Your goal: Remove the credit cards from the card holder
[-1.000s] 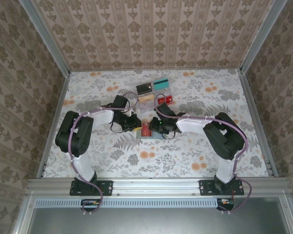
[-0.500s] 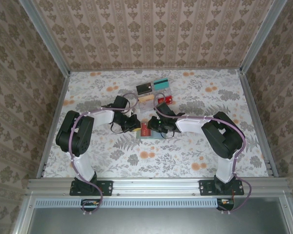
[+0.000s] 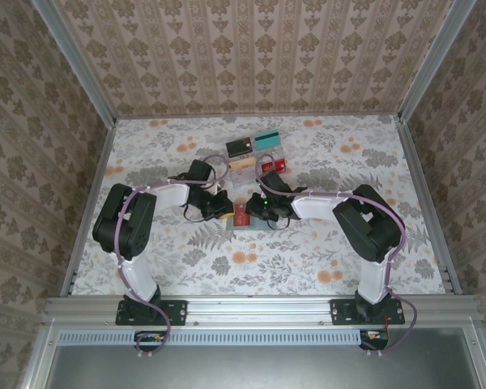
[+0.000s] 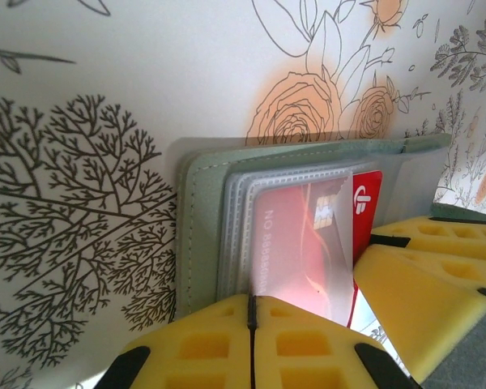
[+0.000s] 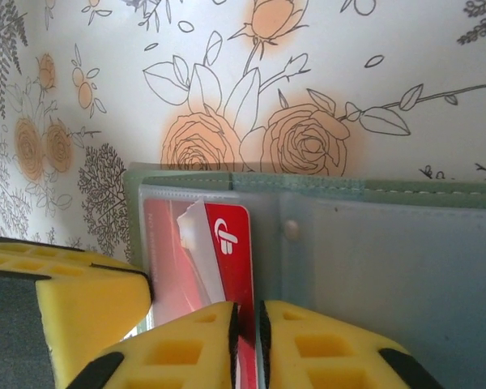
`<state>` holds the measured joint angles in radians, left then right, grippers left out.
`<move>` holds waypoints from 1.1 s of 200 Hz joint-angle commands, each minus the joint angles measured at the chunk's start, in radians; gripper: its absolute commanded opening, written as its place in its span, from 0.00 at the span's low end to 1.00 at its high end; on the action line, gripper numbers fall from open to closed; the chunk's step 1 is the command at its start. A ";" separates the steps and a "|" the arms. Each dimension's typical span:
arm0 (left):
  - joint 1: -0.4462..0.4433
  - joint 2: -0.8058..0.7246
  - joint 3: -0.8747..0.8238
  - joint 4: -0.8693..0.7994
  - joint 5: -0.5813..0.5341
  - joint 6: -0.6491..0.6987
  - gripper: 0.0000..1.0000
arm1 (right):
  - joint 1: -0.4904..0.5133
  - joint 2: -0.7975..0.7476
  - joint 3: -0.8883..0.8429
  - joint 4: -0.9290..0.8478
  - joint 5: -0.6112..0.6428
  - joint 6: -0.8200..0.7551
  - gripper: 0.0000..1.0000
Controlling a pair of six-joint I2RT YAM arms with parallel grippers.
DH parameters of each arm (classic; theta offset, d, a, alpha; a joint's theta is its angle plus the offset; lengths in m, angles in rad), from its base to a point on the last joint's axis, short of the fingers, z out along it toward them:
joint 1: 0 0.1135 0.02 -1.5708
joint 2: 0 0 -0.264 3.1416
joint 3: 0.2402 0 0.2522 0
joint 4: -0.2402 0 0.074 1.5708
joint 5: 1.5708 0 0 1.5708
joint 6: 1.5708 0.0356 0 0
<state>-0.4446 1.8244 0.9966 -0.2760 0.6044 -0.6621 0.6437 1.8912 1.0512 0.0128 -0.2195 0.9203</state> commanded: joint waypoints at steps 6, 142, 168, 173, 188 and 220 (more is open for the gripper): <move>-0.006 0.036 -0.023 -0.035 -0.040 0.002 0.07 | -0.008 0.026 -0.024 0.052 -0.038 0.018 0.17; 0.003 0.023 0.022 -0.078 -0.034 0.045 0.13 | -0.047 -0.085 -0.152 0.129 0.015 0.023 0.07; 0.003 0.011 0.030 -0.077 -0.010 0.044 0.13 | -0.047 -0.060 -0.122 0.107 -0.035 0.028 0.17; 0.002 0.006 0.032 -0.077 -0.010 0.045 0.13 | -0.046 -0.054 -0.117 0.106 -0.044 0.029 0.20; 0.002 -0.006 0.046 -0.098 -0.015 0.055 0.13 | -0.047 -0.047 -0.114 0.113 -0.058 0.036 0.26; 0.002 -0.038 0.078 -0.137 -0.024 0.076 0.13 | -0.047 -0.060 -0.120 0.107 -0.047 0.033 0.32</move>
<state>-0.4438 1.8244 1.0340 -0.3538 0.5953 -0.6247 0.6018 1.8332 0.9222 0.1360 -0.2626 0.9501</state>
